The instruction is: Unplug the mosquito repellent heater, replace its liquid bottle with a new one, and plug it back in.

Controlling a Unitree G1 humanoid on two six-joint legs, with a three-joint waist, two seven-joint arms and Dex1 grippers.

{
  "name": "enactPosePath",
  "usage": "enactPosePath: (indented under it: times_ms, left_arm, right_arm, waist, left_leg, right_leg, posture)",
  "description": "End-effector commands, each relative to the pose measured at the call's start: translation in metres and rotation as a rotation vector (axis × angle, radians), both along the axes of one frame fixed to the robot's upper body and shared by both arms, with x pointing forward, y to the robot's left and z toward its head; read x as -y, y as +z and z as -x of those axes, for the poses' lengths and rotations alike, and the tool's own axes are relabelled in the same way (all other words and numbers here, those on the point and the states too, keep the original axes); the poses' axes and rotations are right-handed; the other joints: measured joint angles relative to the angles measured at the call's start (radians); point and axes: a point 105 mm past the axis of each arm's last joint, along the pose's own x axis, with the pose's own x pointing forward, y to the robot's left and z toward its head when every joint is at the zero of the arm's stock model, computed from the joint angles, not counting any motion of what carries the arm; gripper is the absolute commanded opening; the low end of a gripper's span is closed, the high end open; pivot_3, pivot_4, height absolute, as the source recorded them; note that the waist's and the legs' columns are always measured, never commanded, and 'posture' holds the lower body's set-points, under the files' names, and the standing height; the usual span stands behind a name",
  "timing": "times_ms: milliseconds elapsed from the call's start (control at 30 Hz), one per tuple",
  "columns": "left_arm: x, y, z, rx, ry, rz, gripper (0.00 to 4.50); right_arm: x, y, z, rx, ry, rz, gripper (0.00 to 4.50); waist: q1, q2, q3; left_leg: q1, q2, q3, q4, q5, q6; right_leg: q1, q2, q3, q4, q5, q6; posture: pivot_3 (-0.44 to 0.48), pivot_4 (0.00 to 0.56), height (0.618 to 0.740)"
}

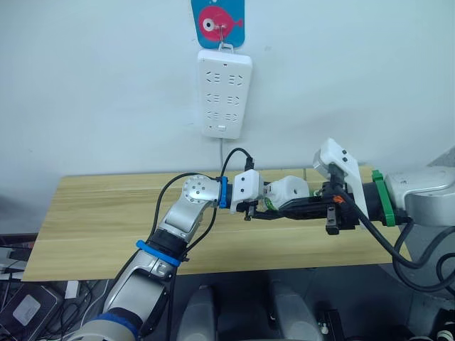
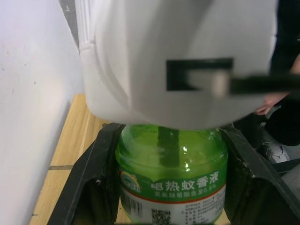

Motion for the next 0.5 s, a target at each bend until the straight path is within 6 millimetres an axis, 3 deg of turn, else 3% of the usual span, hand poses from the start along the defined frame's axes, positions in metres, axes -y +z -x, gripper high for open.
enactPosePath:
  times_ms: [33,133,233,500]
  left_arm:
    - [0.002,0.018,0.002,-0.011,-0.018,0.082,2.29]
    - [-0.003,0.019,0.002,-0.065,-0.010,0.100,2.29]
    - [-0.012,0.018,0.001,-0.091,-0.007,0.089,2.29]
    - [-0.023,0.010,-0.001,-0.022,-0.064,-0.040,2.29]
  right_arm:
    - [0.005,0.009,0.005,0.041,0.016,-0.017,0.04]
    - [0.016,0.008,0.009,0.044,0.003,-0.010,0.04]
    - [0.026,0.013,0.013,0.065,-0.021,-0.041,0.55]
    - [0.047,0.018,0.001,0.247,-0.076,0.053,3.32]
  waist:
    - [0.000,0.000,0.000]
    - [0.003,0.000,0.000]
    - [0.003,0.000,0.000]
    - [0.001,0.000,0.000]
  left_leg:
    - [0.000,0.000,0.000,0.000,0.000,0.000]
    - [0.000,0.000,0.000,0.000,0.000,0.000]
    - [0.000,0.000,0.000,0.000,0.000,0.000]
    - [0.001,0.000,0.001,0.000,0.000,0.000]
  right_leg:
    - [0.000,0.000,0.000,0.000,0.000,0.000]
    - [0.000,0.000,0.000,0.000,0.000,0.000]
    - [0.000,0.000,0.000,-0.001,0.000,0.000]
    - [0.000,0.000,0.000,0.000,0.000,0.000]
  posture:
    - [-0.187,0.238,0.740]
    - [-0.183,0.240,0.740]
    - [-0.180,0.240,0.740]
    - [-0.198,0.234,0.740]
